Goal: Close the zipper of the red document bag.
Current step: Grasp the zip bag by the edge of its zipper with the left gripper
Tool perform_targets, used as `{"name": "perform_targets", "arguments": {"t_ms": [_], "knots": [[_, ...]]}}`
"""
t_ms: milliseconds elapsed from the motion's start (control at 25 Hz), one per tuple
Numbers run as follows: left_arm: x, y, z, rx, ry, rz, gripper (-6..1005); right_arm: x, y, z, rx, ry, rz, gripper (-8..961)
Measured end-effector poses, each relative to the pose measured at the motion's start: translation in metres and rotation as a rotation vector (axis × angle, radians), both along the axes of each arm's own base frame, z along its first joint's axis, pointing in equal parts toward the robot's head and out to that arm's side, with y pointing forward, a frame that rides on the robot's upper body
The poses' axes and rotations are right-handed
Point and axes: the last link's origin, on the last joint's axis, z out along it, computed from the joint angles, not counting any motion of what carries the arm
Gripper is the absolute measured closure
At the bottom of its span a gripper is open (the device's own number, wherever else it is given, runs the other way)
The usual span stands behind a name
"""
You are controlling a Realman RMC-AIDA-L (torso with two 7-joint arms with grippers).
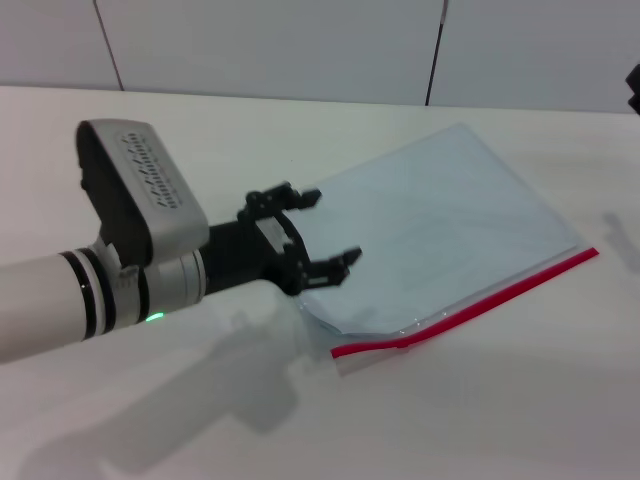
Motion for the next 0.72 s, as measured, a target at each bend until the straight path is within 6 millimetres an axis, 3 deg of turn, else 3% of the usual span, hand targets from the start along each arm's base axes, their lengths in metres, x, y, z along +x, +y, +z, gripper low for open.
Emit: {"name": "perform_targets", "arguments": {"t_ms": [280,720], "knots": [[0.026,-0.018,-0.006,-0.203,0.227,0.032,180,0.003,-0.001,0.003,0.007,-0.005,-0.008,133],[0.066,-0.043,0.005,-0.346,0.471,-0.006,186,0.005,-0.002,0.004,0.011,-0.001,-0.014,139]]}}
